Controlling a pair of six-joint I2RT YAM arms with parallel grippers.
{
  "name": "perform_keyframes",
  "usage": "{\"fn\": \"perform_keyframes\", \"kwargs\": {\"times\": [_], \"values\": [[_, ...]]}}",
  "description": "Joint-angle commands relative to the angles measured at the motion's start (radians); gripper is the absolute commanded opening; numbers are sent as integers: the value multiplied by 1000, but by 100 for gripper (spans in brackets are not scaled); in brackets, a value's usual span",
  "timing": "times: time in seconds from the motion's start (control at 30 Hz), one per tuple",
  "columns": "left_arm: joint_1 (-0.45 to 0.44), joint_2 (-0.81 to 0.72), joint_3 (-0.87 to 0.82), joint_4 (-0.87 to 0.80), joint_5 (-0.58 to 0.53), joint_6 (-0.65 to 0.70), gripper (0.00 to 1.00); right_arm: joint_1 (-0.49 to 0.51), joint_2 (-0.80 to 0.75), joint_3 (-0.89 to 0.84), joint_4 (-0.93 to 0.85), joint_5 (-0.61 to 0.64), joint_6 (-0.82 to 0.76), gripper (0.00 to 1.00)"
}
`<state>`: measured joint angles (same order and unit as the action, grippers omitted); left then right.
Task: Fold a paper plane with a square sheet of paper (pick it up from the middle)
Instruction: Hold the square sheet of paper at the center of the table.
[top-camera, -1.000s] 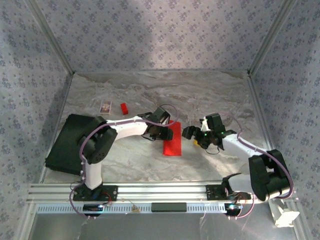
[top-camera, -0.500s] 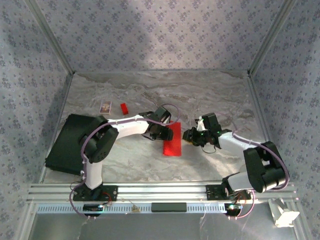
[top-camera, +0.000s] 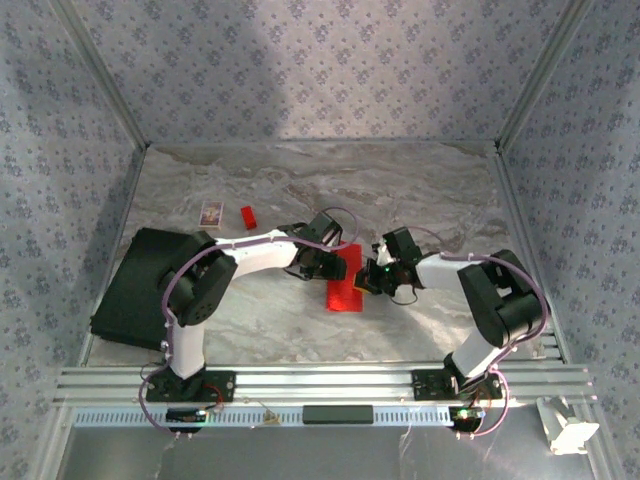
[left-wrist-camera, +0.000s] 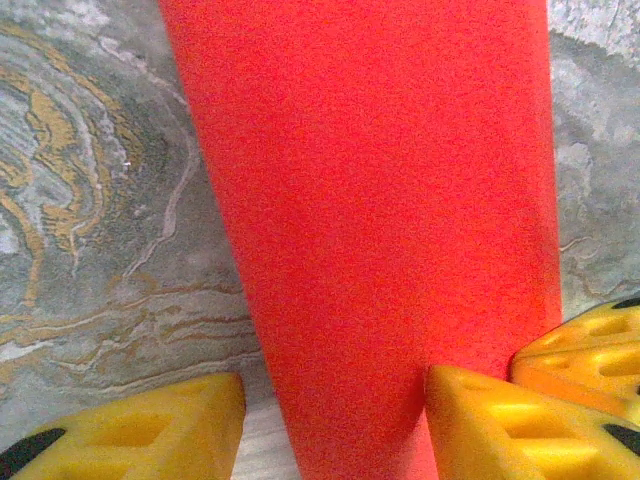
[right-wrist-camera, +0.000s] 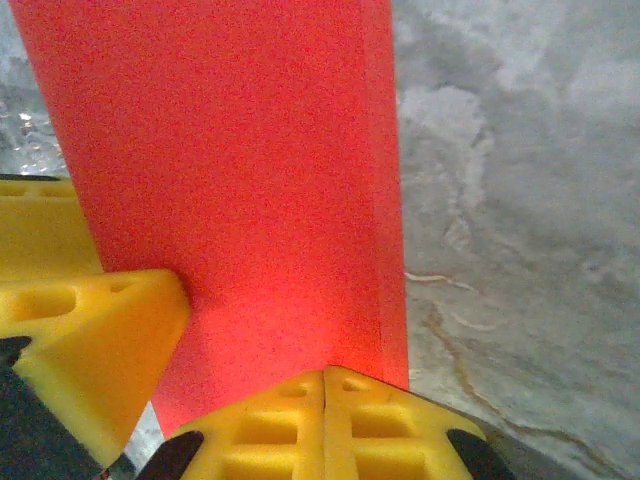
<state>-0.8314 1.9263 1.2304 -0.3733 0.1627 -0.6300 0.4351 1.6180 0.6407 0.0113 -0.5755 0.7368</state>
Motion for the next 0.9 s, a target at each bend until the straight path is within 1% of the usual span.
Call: {"fn": "perform_keyframes", "kwargs": {"times": [0.0, 0.07, 0.17, 0.27, 0.33, 0.43, 0.6, 0.7, 0.87], "values": [[-14, 24, -23, 53, -3, -31, 54, 0, 41, 25, -114, 46, -91, 5], [-15, -1, -38, 66, -5, -53, 57, -6, 51, 29, -152, 39, -132, 5], [-14, -56, -71, 101, -5, -85, 62, -12, 49, 24, -160, -6, -178, 5], [-10, -122, -123, 154, -4, -118, 66, -2, 41, 17, -148, -87, -204, 5], [4, -152, -165, 210, 29, -146, 68, 1, 37, 9, -144, -97, -211, 5], [21, -156, -203, 277, 93, -183, 67, -6, 45, 4, -142, -106, -217, 6], [24, -140, -227, 321, 122, -223, 64, -10, 41, 3, -139, -83, -196, 6], [24, -131, -238, 329, 109, -243, 61, -11, 39, -10, -120, -75, -164, 7], [23, -125, -255, 339, 101, -254, 59, -13, 29, -44, -70, -66, -116, 7]]}}
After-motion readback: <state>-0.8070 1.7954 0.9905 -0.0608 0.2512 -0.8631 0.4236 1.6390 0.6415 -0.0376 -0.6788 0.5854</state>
